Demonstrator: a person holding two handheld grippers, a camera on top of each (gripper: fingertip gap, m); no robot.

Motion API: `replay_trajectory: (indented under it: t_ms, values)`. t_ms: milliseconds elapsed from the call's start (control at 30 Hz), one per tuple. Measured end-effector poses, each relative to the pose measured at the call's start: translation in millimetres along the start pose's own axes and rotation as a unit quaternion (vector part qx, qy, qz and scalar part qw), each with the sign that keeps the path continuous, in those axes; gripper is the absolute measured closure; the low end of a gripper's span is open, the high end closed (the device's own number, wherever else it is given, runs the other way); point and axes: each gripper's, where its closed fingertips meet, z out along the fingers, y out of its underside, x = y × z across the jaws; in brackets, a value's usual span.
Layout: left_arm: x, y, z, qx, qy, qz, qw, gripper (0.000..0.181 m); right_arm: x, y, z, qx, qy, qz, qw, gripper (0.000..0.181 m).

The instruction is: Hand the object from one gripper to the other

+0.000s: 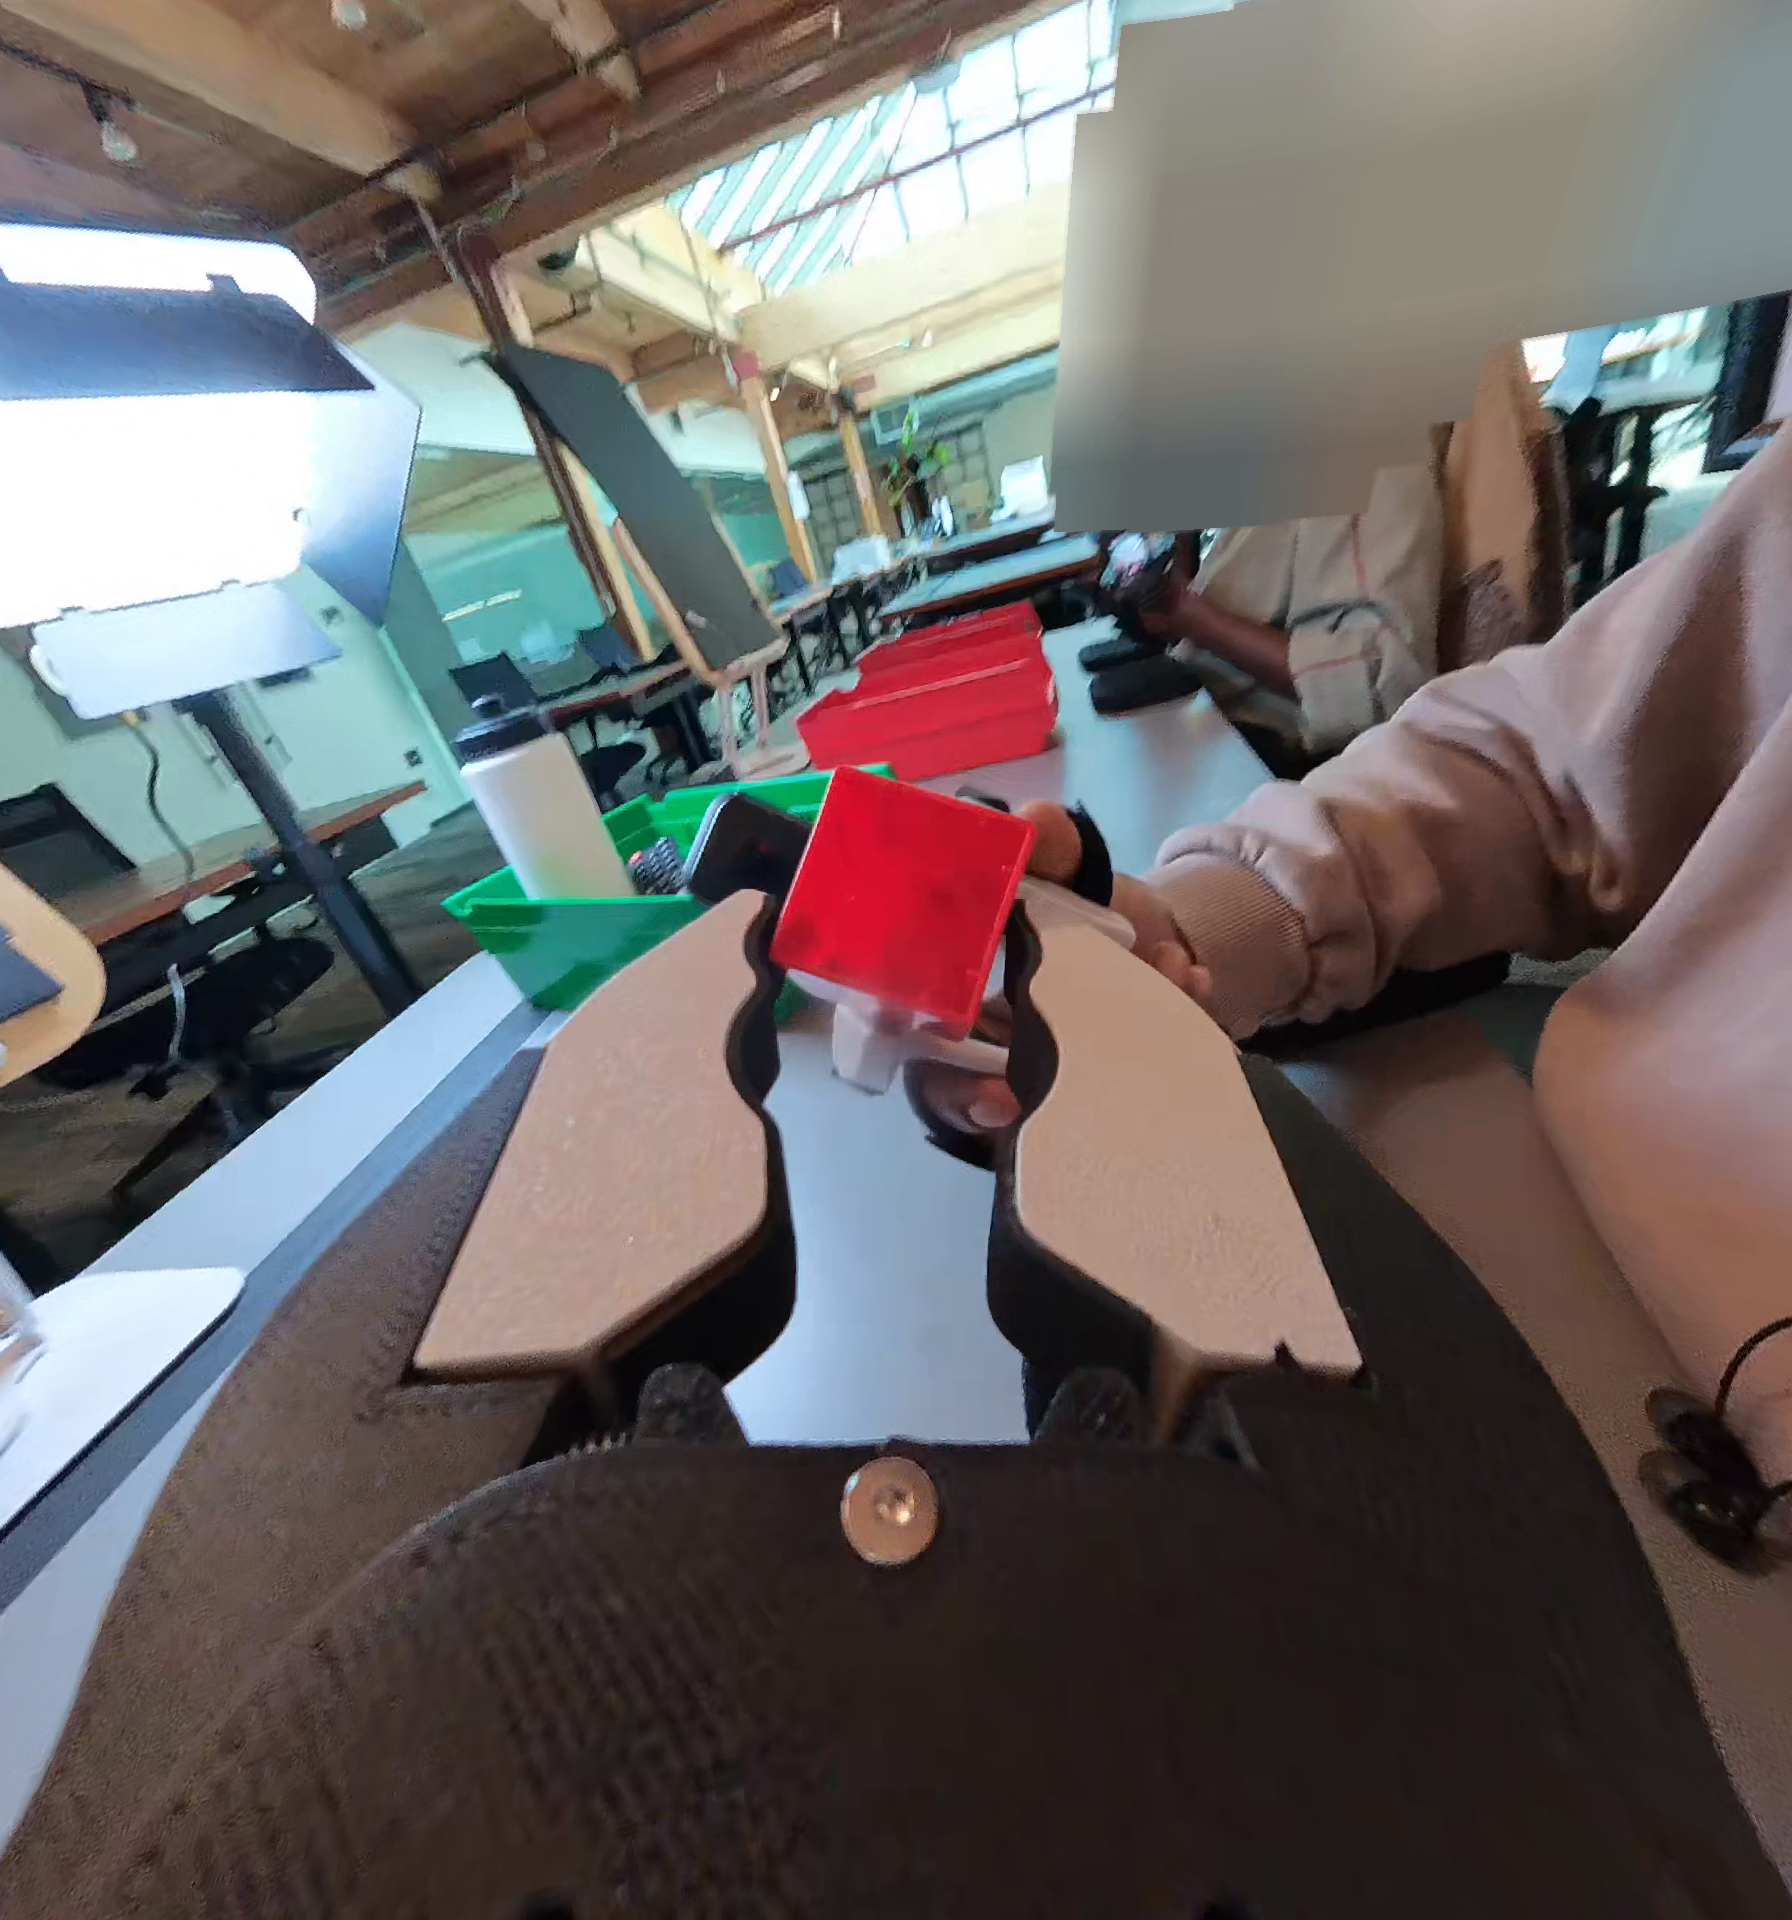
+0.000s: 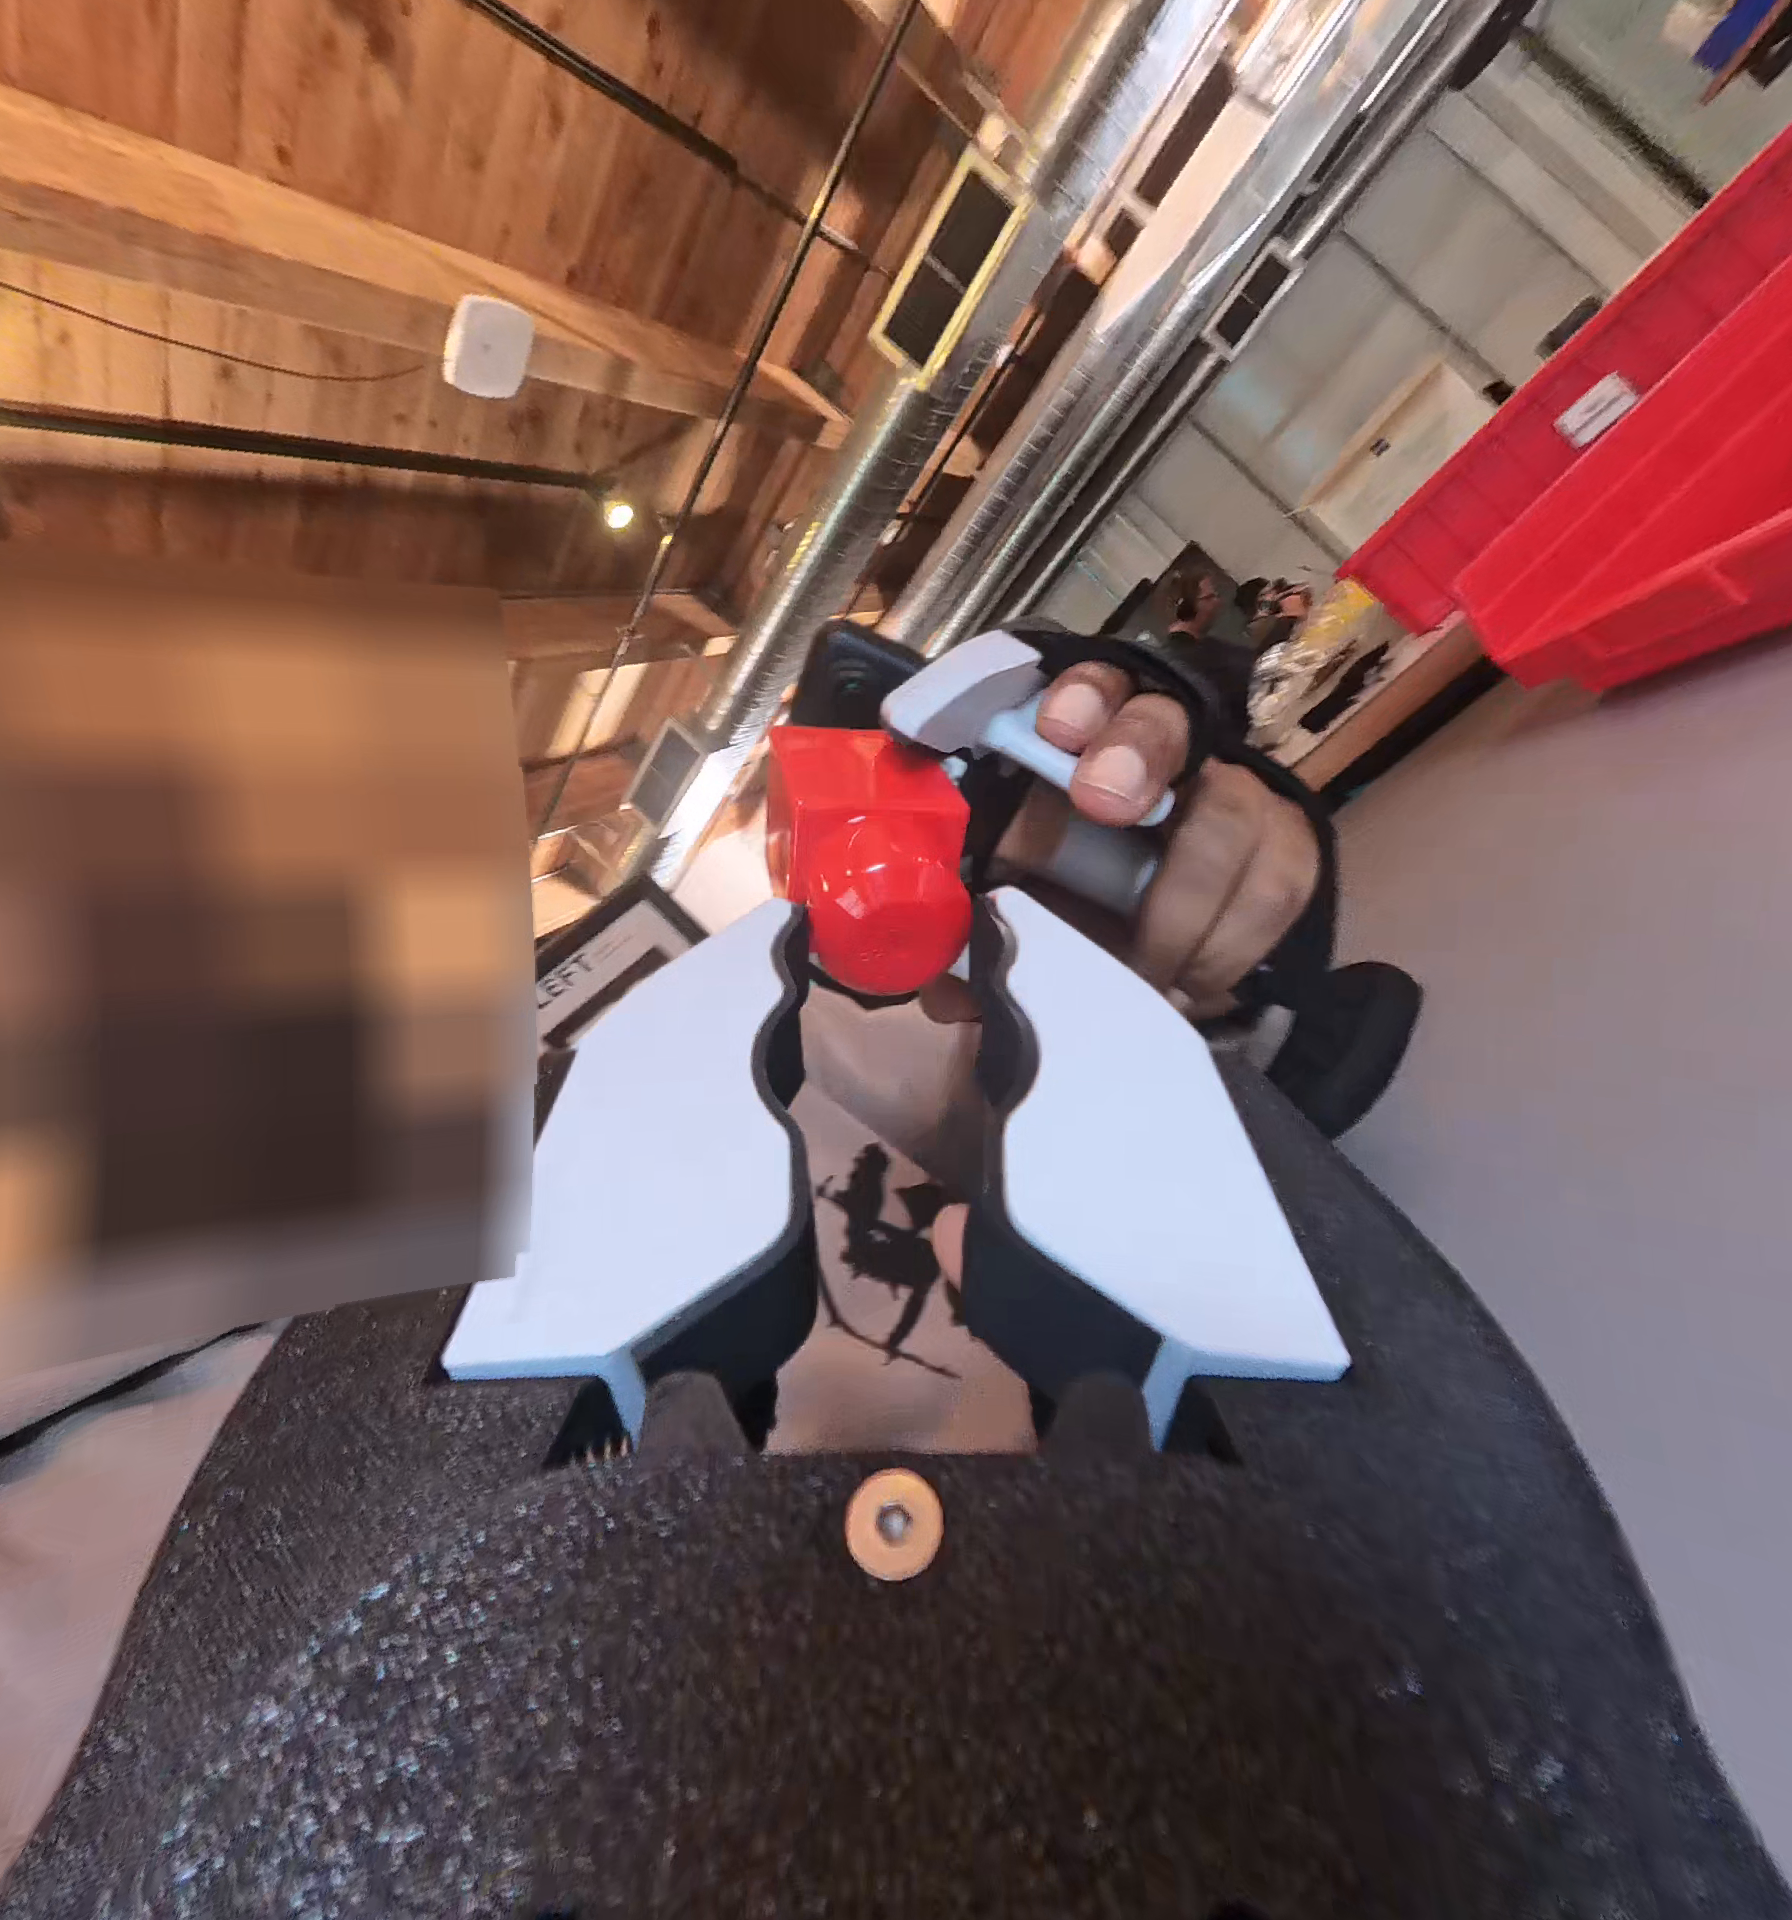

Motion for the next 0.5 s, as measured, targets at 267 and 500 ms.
replay_trajectory:
  t_ms: [267,500]
  values:
    - [-34.8,44.1,-6.7,-0.189,-0.106,0.128,0.968,0.144,39.1,-18.2,-25.4,-0.054,0.283,-0.281,0.915,0.130]
    - [-9.8,88.7,-8.1,-0.310,0.000,-0.018,0.951,0.144,68.1,24.6,-28.4,-0.309,0.363,-0.656,0.586,0.117]
